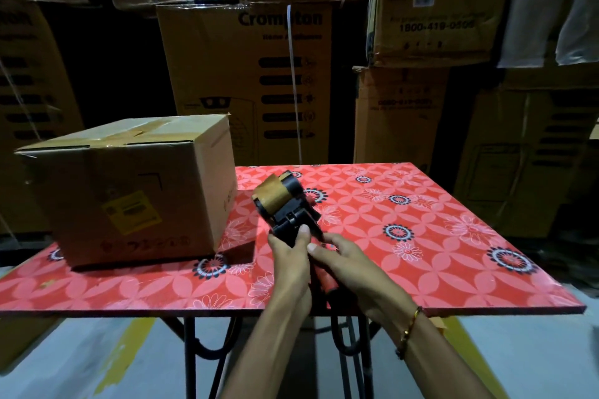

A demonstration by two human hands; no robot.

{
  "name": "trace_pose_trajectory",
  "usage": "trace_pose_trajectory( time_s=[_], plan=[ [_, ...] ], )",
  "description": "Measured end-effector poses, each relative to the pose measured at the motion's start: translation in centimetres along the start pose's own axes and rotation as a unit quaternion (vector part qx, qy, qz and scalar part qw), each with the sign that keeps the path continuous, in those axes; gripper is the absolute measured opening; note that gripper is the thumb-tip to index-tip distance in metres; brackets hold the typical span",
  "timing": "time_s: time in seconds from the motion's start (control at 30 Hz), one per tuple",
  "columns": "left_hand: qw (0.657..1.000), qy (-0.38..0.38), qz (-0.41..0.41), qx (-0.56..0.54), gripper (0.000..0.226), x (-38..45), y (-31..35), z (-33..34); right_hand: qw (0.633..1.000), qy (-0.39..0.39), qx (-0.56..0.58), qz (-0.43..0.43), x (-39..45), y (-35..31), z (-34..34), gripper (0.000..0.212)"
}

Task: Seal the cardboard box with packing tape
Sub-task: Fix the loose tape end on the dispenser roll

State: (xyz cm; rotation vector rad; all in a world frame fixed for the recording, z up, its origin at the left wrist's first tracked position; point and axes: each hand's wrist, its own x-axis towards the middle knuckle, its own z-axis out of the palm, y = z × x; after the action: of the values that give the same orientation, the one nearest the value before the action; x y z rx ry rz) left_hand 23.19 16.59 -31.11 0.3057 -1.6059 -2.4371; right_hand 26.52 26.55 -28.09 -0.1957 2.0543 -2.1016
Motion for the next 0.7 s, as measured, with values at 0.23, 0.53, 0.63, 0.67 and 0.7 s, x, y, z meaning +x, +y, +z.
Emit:
trace_pose_trajectory(
  time_s=[0.23,0.53,0.63,0.67,0.7],
  plan=[
    [0.994,-0.081,0.003,0.074,0.018,1.0,1.6,-2.8,0.999,0.036,0.019,0.021,0.9,0.1,-0.2,0.021],
    [0.994,-0.074,-0.045,-0.064,0.037,5.6,2.8,0.5,0.988,0.12,-0.091,-0.02,3.7,0.2,-4.6,0.017],
    [0.992,-0.069,-0.077,-0.066,0.032,7.9,1.3,3.2,0.978,0.152,-0.136,-0.028,6.6,0.6,-6.9,0.017],
    [0.992,-0.066,-0.083,-0.071,0.04,8.7,0.7,4.2,0.974,0.162,-0.155,-0.03,7.6,0.7,-7.7,0.018],
    [0.991,-0.064,-0.087,-0.075,0.048,9.6,0.2,5.2,0.97,0.171,-0.17,-0.034,8.6,0.9,-8.5,0.02]
  ],
)
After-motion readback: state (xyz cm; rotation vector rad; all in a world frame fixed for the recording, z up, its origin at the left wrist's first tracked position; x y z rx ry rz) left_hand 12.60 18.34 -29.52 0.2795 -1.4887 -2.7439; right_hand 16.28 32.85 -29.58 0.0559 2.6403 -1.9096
